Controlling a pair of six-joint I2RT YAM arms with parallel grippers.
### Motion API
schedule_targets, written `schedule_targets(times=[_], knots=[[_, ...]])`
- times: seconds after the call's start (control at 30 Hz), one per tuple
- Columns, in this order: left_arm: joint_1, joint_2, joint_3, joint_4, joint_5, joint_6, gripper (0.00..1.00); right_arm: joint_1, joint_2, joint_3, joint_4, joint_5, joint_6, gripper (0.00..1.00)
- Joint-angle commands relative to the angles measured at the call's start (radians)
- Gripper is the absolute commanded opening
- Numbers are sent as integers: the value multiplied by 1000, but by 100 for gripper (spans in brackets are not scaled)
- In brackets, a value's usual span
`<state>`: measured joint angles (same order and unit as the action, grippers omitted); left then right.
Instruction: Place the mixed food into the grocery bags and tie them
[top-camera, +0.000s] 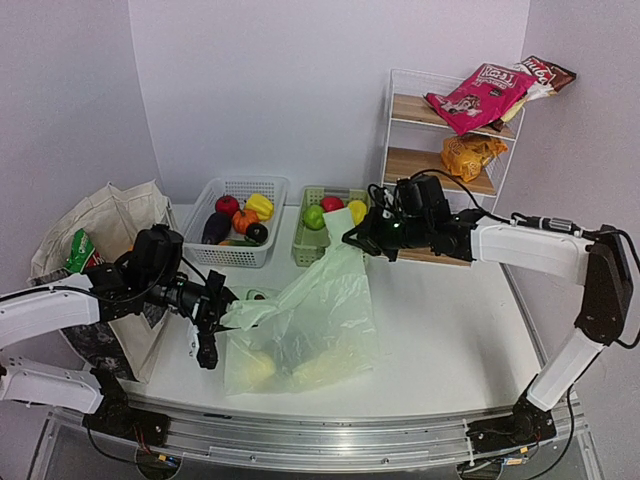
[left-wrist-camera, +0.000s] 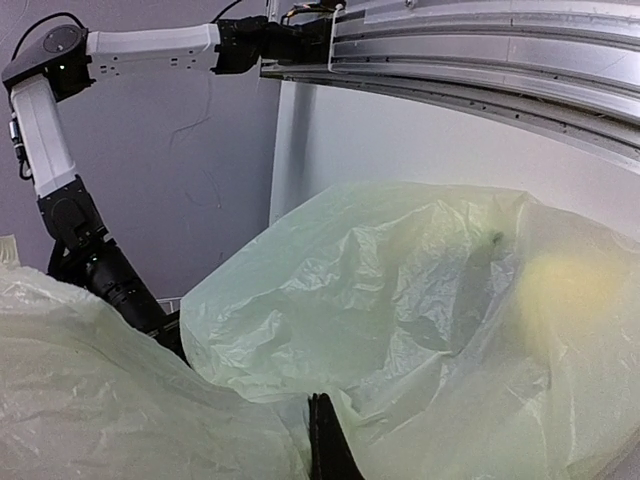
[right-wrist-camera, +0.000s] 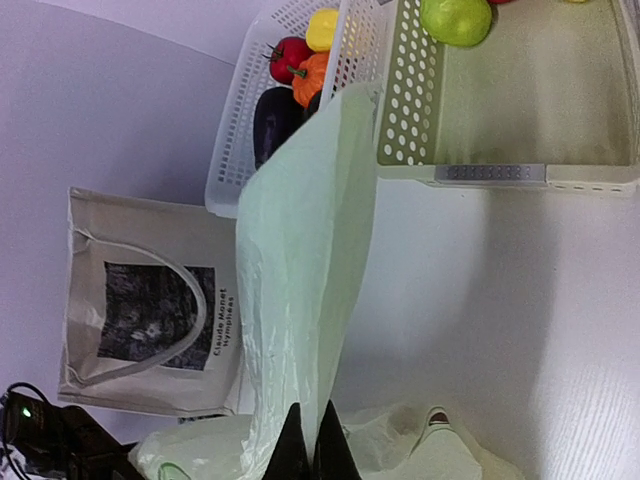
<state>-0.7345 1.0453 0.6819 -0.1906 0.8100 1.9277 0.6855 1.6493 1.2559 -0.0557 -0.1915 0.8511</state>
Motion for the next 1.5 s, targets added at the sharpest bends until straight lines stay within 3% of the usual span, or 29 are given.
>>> schedule_targets(times=[0.0, 0.07, 0.27, 0.43, 0.63, 1.07, 1.3, 1.47], knots=[[-11, 25, 125, -183, 69, -75, 0, 12, 2, 75, -20, -57, -256, 0], [-11, 54, 215, -239, 66, -256, 0, 30, -2, 86, -16, -145, -340, 0], [-12, 133, 353, -420, 106, -501, 0, 53, -7, 93, 85, -331, -445, 0], [-10, 190, 448, -393, 166, -876, 0, 89, -5, 99, 86, -362, -542, 0], [-10, 265, 523, -382, 166, -1165, 0, 109, -55, 39, 159, -374, -573, 0], [-9, 396, 602, -289, 80, -1399, 0, 148, -84, -18, 277, -396, -567, 0], [-5, 392, 583, -258, 63, -1421, 0, 131, -112, -62, 278, -410, -575, 0], [0, 407, 587, -233, 100, -1436, 0, 111, -102, -53, 278, -476, -557, 12]])
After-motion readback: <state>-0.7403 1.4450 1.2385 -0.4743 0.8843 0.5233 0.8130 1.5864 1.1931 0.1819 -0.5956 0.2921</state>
